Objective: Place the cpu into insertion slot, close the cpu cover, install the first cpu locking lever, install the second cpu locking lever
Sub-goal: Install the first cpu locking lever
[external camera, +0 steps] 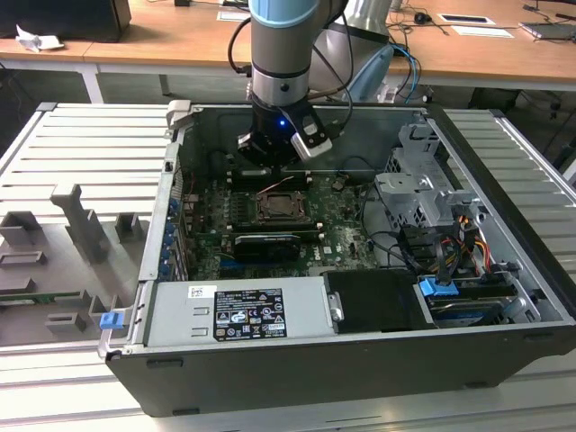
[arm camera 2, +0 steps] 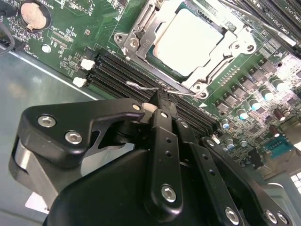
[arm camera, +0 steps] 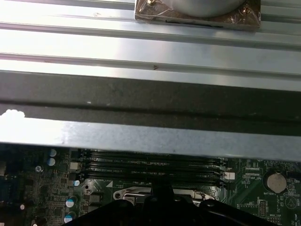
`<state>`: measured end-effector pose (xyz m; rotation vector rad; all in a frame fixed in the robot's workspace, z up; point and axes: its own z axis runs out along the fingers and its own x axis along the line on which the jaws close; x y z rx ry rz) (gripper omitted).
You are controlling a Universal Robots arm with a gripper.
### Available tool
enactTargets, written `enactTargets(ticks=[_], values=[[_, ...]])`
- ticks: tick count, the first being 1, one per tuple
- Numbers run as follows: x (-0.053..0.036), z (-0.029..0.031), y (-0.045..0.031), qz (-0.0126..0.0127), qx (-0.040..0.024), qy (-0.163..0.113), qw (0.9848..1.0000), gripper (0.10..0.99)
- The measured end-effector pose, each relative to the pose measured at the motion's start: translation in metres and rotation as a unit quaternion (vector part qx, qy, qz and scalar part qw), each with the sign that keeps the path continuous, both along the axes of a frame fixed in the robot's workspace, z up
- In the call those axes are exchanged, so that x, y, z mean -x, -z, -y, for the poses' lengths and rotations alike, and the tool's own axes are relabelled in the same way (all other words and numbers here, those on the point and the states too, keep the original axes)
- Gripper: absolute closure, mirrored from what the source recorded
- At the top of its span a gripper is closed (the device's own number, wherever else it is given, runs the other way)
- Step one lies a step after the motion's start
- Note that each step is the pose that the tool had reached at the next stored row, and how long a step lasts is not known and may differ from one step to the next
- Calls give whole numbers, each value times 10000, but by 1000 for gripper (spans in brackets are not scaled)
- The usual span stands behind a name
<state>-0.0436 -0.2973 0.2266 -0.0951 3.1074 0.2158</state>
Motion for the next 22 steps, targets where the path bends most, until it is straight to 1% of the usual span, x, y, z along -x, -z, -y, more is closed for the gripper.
enactTargets(ticks=[9,14,16,22], values=[[-12,0,15,0,0,0,10000,980],[-46,-3,23,0,0,-1,10000,980],[-70,-8,36,0,1,-1,10000,980],[-106,-15,68,0,0,-10,10000,980]])
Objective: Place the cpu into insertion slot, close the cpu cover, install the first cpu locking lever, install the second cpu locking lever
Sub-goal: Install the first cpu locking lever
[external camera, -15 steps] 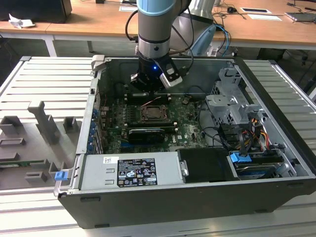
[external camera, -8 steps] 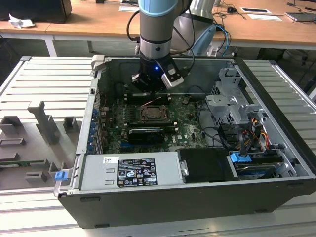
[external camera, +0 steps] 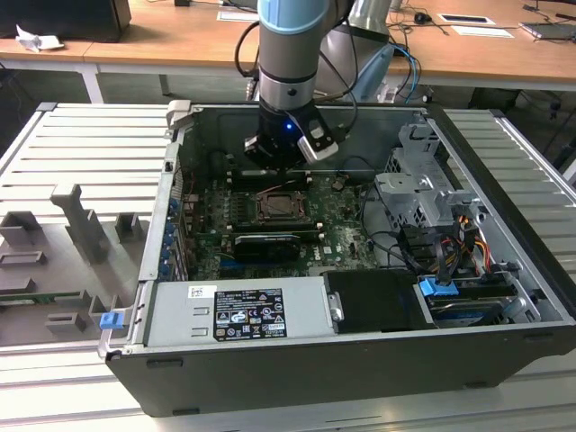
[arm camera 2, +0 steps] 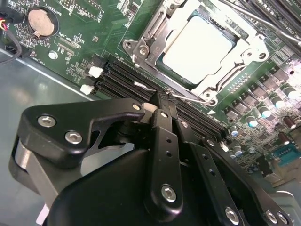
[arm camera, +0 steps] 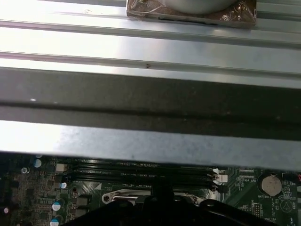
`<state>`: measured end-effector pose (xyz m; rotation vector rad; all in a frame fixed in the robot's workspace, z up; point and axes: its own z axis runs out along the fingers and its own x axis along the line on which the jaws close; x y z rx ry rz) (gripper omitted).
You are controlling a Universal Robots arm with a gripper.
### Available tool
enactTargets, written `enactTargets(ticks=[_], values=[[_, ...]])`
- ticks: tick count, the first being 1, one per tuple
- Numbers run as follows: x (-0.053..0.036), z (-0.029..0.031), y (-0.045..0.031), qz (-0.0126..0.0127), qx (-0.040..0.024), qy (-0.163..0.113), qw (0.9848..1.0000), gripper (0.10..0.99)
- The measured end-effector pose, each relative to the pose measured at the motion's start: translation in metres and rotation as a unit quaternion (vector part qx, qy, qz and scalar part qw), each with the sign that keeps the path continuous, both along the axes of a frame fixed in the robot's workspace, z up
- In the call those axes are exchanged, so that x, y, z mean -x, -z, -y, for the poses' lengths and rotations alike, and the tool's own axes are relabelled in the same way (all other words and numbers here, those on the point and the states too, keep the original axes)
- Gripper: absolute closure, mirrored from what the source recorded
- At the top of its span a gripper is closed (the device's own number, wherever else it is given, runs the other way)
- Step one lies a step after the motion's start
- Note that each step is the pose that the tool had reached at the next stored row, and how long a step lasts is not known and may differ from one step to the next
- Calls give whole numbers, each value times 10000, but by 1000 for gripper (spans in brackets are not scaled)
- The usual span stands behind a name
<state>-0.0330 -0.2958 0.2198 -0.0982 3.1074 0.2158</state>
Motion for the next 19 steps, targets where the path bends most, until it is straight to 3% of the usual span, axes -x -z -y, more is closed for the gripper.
enactTargets(ticks=[19], values=[[-107,-14,67,-1,-1,-32,10000,980]])
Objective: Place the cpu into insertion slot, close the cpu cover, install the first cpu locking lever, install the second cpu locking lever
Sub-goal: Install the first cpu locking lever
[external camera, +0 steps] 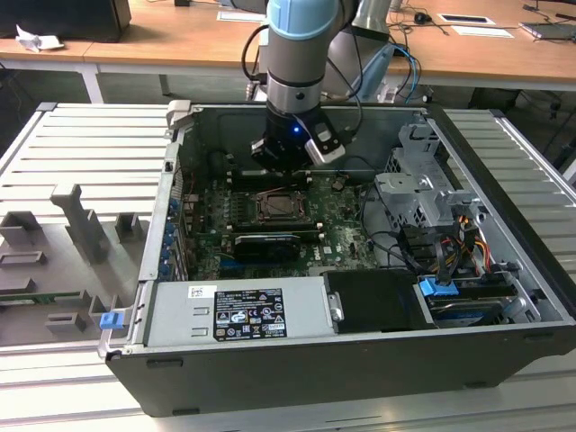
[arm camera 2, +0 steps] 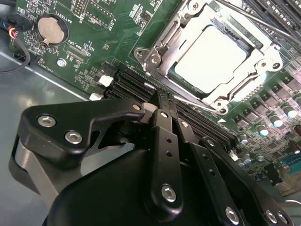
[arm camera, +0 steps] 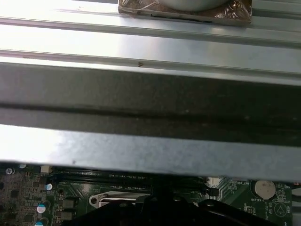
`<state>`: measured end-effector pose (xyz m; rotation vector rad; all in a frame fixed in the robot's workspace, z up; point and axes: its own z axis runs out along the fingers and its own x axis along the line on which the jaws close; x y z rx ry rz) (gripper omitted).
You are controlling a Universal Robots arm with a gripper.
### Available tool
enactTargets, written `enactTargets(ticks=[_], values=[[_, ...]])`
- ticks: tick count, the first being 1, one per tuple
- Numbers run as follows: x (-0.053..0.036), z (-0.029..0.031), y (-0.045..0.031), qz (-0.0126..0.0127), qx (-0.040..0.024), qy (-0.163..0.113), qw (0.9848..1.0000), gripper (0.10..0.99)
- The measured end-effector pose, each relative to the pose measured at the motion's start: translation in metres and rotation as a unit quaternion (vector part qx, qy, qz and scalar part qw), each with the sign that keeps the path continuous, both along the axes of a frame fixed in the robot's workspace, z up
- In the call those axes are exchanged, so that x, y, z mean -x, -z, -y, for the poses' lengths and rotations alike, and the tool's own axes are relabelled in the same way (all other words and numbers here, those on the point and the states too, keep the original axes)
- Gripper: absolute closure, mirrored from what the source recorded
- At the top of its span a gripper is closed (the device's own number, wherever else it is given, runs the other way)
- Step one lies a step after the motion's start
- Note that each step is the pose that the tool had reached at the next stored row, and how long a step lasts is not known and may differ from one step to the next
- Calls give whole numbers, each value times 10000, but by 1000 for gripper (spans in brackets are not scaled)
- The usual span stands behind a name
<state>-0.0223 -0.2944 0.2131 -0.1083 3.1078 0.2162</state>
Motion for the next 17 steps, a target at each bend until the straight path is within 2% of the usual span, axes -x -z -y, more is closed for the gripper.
enactTargets(ticks=[9,17], values=[[-30,-1,91,-3,16,-7,10000,980],[-31,0,102,-3,39,-9,10000,980]])
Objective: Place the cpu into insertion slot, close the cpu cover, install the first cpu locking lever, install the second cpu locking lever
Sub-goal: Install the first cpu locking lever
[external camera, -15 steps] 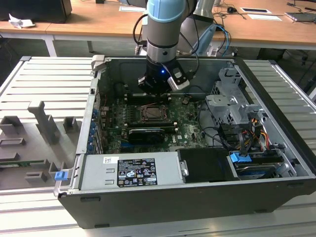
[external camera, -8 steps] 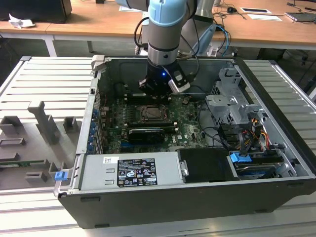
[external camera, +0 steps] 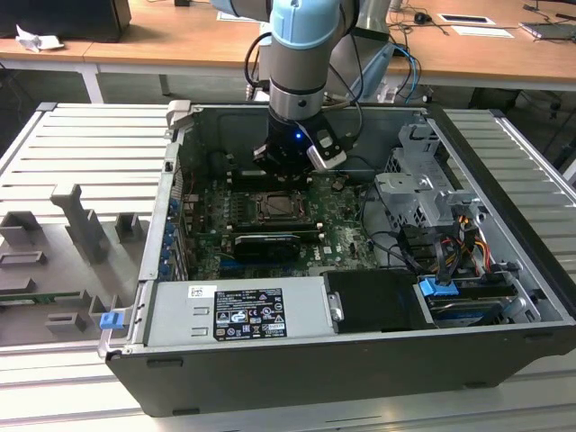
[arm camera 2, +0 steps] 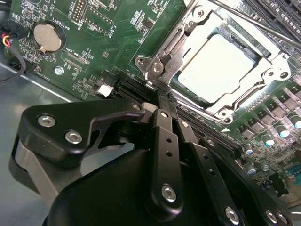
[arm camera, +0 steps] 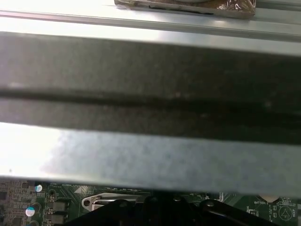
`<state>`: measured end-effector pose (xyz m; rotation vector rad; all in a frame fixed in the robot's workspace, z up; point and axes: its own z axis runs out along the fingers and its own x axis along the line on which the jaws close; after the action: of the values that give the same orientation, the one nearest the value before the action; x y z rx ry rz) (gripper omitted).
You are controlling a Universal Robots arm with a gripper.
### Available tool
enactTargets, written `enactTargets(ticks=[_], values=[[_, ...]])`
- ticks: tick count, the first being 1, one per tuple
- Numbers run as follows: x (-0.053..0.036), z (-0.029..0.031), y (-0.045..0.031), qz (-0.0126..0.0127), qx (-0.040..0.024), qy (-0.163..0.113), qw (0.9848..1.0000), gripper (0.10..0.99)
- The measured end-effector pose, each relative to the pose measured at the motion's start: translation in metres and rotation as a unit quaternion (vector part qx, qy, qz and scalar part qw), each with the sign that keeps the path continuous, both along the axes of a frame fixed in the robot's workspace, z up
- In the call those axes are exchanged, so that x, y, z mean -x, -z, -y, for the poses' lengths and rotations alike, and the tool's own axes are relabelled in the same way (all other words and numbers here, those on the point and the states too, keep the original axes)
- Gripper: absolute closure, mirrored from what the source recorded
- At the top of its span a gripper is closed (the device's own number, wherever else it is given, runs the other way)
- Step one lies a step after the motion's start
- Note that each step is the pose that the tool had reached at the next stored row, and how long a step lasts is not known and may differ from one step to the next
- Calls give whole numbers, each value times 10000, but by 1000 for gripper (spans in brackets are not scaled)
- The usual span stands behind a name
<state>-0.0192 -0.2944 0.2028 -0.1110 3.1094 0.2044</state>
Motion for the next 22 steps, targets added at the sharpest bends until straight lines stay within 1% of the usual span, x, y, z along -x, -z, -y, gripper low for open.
enactTargets(ticks=[4,14,16,19,20,21,22], values=[[0,-1,-26,0,0,0,10000,980],[0,0,2,0,86,0,10000,980],[0,-1,13,0,89,0,10000,980],[0,0,16,0,45,0,10000,980],[0,-1,16,1,42,0,10000,980],[0,-1,6,1,41,0,10000,980],[0,-1,-20,1,41,0,10000,980]])
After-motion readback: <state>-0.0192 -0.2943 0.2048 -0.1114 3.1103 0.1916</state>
